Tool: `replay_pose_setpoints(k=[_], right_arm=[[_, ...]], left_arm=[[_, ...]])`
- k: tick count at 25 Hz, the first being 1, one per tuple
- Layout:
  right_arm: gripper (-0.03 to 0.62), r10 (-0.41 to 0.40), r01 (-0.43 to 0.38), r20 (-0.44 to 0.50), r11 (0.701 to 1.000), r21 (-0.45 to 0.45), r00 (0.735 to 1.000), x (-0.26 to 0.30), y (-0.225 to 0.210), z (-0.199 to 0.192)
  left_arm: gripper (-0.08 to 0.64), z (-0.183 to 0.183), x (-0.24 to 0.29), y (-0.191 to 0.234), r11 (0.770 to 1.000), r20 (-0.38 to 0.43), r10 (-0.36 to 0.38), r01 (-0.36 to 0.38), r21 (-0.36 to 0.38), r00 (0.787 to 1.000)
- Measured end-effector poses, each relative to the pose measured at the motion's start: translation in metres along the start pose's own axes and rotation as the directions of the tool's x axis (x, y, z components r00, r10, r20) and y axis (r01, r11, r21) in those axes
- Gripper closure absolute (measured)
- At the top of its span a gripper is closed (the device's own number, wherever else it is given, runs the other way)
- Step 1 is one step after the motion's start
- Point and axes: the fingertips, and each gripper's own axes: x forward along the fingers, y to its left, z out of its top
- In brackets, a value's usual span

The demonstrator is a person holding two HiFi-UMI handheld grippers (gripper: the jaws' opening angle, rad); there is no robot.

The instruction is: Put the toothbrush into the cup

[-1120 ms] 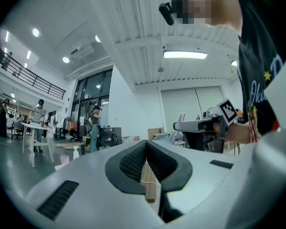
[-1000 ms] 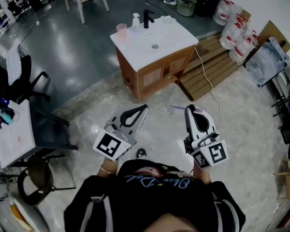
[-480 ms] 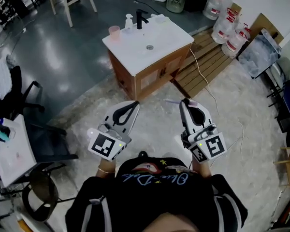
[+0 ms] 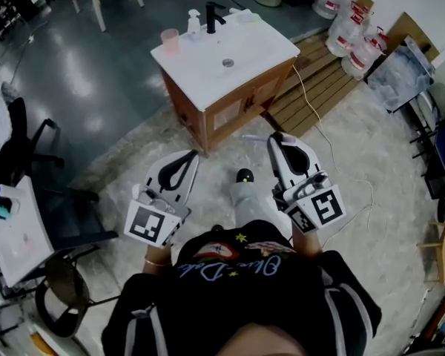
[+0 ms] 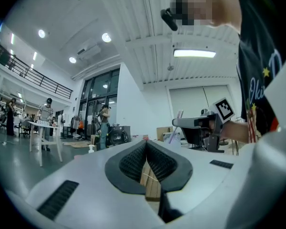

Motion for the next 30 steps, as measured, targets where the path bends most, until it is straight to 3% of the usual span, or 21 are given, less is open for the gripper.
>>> replay_pose_setpoints(k=[7, 20, 30], right_arm=[[0.57, 0.093, -0.093, 0.042, 0.996, -0.002, 0.995, 0.064, -0.037, 0.004], [0.569, 0.232, -0.232, 0.006, 0.972, 0.023, 0.973, 0.171, -0.127, -0.021], [0.571, 0.305, -0.305, 0.009, 0.95, 0.063, 0.952, 0.227, -0.191, -0.034]], left_arm=[[0.56, 0.002, 0.029, 0.043, 0.993, -0.015, 0.11, -0.11, 0.032, 0.994], [0.56, -0.012, 0.119, 0.111, 0.965, -0.069, 0.263, -0.263, 0.011, 0.962], [0.56, -0.012, 0.193, 0.138, 0.953, -0.082, 0.303, -0.3, 0.052, 0.949]])
